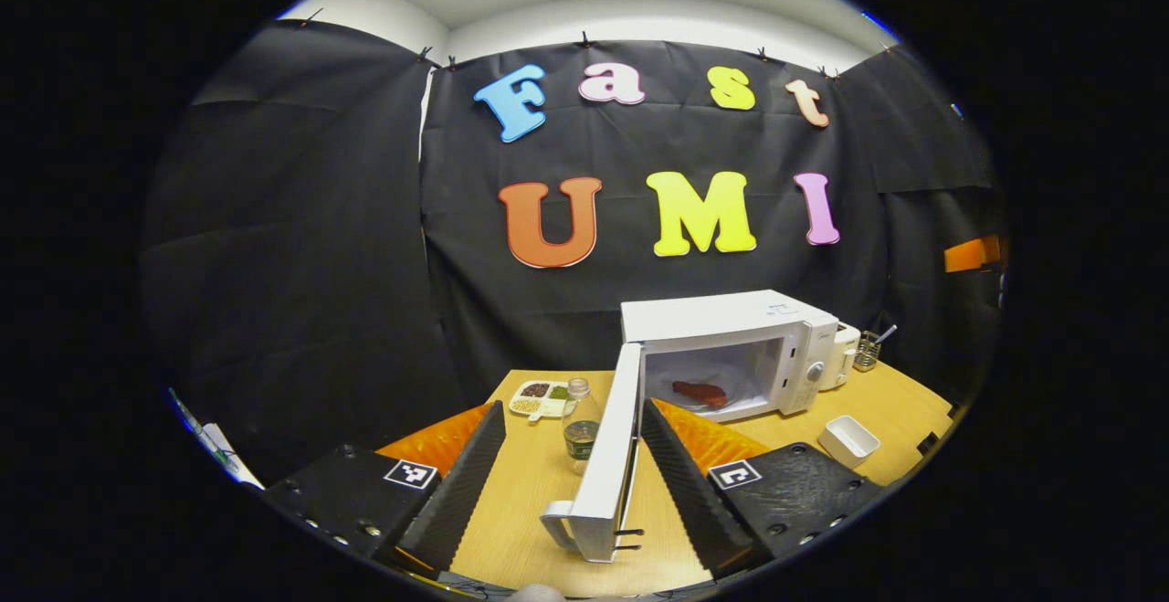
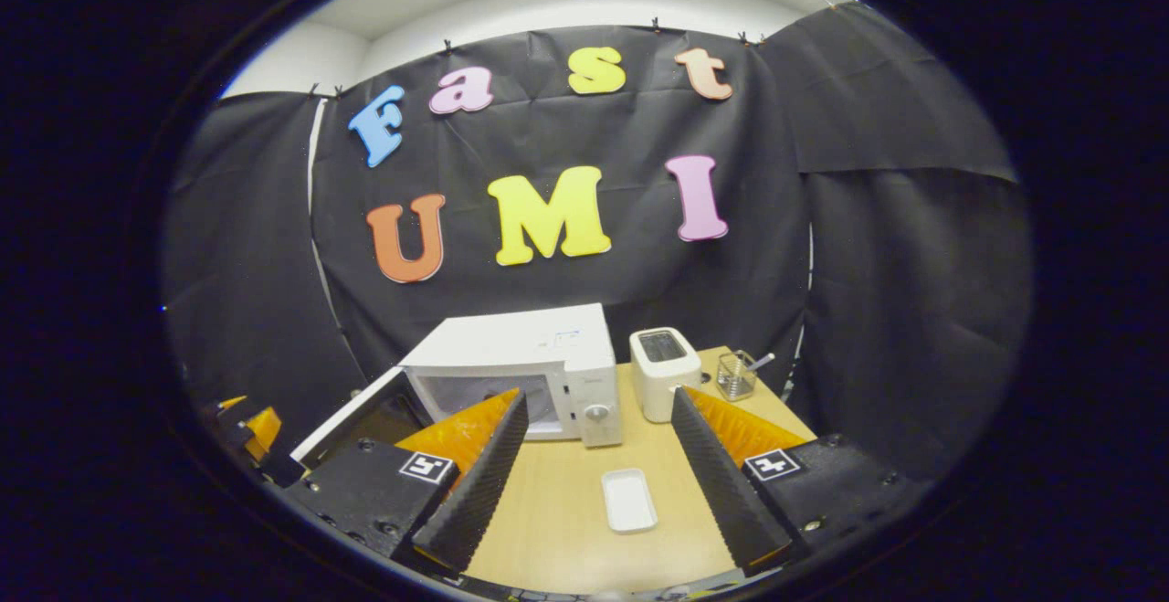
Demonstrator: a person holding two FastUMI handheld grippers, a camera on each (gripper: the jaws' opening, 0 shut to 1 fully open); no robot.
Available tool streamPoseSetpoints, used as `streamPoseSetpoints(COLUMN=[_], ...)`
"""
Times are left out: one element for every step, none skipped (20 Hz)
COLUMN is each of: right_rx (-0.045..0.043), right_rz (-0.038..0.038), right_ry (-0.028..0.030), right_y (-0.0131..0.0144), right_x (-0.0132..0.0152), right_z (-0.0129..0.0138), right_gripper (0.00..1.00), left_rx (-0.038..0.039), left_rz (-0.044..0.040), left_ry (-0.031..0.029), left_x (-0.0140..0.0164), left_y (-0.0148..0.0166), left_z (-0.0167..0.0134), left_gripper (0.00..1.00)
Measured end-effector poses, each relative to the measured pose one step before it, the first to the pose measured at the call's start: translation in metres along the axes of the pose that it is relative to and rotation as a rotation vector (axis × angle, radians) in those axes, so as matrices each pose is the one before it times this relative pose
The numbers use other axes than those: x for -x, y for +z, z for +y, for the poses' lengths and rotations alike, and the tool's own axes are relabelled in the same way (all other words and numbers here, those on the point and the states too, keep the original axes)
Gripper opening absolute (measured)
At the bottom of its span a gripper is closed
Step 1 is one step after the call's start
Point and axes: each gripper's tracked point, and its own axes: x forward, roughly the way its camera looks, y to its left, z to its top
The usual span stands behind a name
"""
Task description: Open the microwave oven with the left hand, put the food in, and close the microwave oven.
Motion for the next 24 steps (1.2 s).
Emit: streamPoseSetpoints(right_rx=[0.00053, -0.00449, -0.00466, -0.00093, 0.00076, -0.00041, 0.00116, 0.00130, 0.00322, 0.00635, 0.00695, 0.00523, 0.00168, 0.00269, 0.00003, 0.00034, 0.00294, -0.00032, -0.00322, -0.00687, -0.00677, -0.00398, -0.00313, -0.00281], right_rz=[0.00756, 0.00823, 0.00442, 0.00684, 0.00402, 0.00013, 0.00242, 0.00159, 0.00414, 0.00393, 0.00770, 0.00236, 0.00326, 0.00540, 0.00578, 0.00771, 0.00955, 0.00789, 0.00706, 0.00617, 0.00778, 0.00412, 0.00326, -0.00074], right_ry=[-0.01089, -0.01218, -0.00621, -0.01033, -0.00281, -0.00355, -0.00013, -0.00020, 0.00025, 0.00062, -0.00578, -0.00307, -0.00412, -0.00342, -0.00181, -0.00134, -0.00130, -0.00063, 0.00265, 0.00571, 0.00417, 0.00206, 0.00580, 0.00773], right_y=[-0.00405, -0.00299, -0.00199, -0.00219, -0.00162, -0.00014, -0.00076, -0.00016, -0.00072, -0.00042, -0.00194, -0.00075, 0.00029, -0.00076, -0.00209, -0.00182, -0.00311, -0.00261, -0.00132, -0.00195, -0.00299, -0.00152, -0.00253, -0.00029], right_x=[0.00940, 0.00776, 0.00675, 0.00541, 0.00266, 0.00326, 0.00238, 0.00250, 0.00231, 0.00217, 0.00048, 0.00142, 0.00232, 0.00024, 0.00025, -0.00003, -0.00029, -0.00088, 0.00002, -0.00108, -0.00167, -0.00093, -0.00046, 0.00022], right_z=[-0.00772, -0.00736, -0.00415, -0.00338, -0.00157, -0.00179, -0.00021, -0.00020, 0.00037, -0.00020, -0.00176, -0.00200, -0.00089, -0.00047, -0.00108, -0.00061, -0.00054, -0.00028, -0.00003, 0.00121, 0.00104, 0.00008, -0.00002, 0.00113], right_gripper=[1.00, 0.90, 1.00, 0.90, 1.00, 1.00, 1.00, 1.00, 1.00, 1.00, 1.00, 1.00, 1.00, 1.00, 1.00, 1.00, 1.00, 1.00, 1.00, 1.00, 1.00, 1.00, 1.00, 1.00], left_rx=[-0.00024, 0.00198, 0.00375, 0.00904, 0.01921, 0.01715, 0.01165, -0.00794, -0.01370, -0.01092, -0.01384, -0.00507, -0.00317, -0.00192, -0.00159, 0.00144, 0.00004, -0.00452, -0.01145, -0.00051, 0.00527, -0.00299, -0.00931, -0.01034], left_rz=[0.00671, 0.00470, 0.00163, 0.01131, 0.00901, -0.00029, 0.00775, -0.00889, -0.00542, 0.01002, 0.01309, 0.02391, 0.02010, 0.01782, 0.01032, 0.01706, 0.00505, 0.00334, 0.00138, 0.00660, 0.00283, 0.00403, 0.00797, 0.00376], left_ry=[0.00819, 0.00773, 0.01733, 0.00935, -0.00370, -0.01228, 0.00844, 0.01056, -0.00012, -0.00206, 0.01055, 0.00170, 0.00560, -0.00312, -0.00508, -0.01058, -0.01028, 0.00395, 0.00024, -0.01481, -0.01975, -0.01916, -0.01715, -0.01853], left_x=[-0.00354, -0.00287, -0.00415, -0.00437, -0.00094, -0.00076, -0.00185, -0.00058, -0.00756, -0.00461, -0.00273, -0.00276, -0.00106, -0.00083, 0.00021, 0.00003, 0.00133, 0.00308, -0.00334, 0.00123, 0.00064, 0.00035, 0.00096, 0.00048], left_y=[-0.00272, -0.00397, -0.00411, -0.00664, -0.00710, -0.00346, -0.00596, -0.00105, -0.00660, -0.00708, -0.00915, -0.01166, -0.00965, -0.01004, -0.00735, -0.00721, -0.00422, -0.00268, -0.00200, -0.00211, -0.00051, -0.00104, -0.00157, -0.00121], left_z=[0.00489, 0.00548, 0.00742, 0.00490, 0.00096, -0.00114, 0.00324, 0.00328, 0.00537, 0.00165, 0.00646, 0.00326, 0.00233, 0.00050, -0.00155, -0.00274, -0.00496, -0.00215, -0.00110, -0.00527, -0.00706, -0.00942, -0.00775, -0.00950], left_gripper=[0.89, 0.91, 0.60, 0.42, 0.24, 0.06, 0.06, 0.04, 0.00, 0.00, 0.00, 0.00, 0.00, 0.00, 0.00, 0.00, 0.00, 0.00, 0.10, 0.00, 0.00, 0.00, 0.00, 0.00])
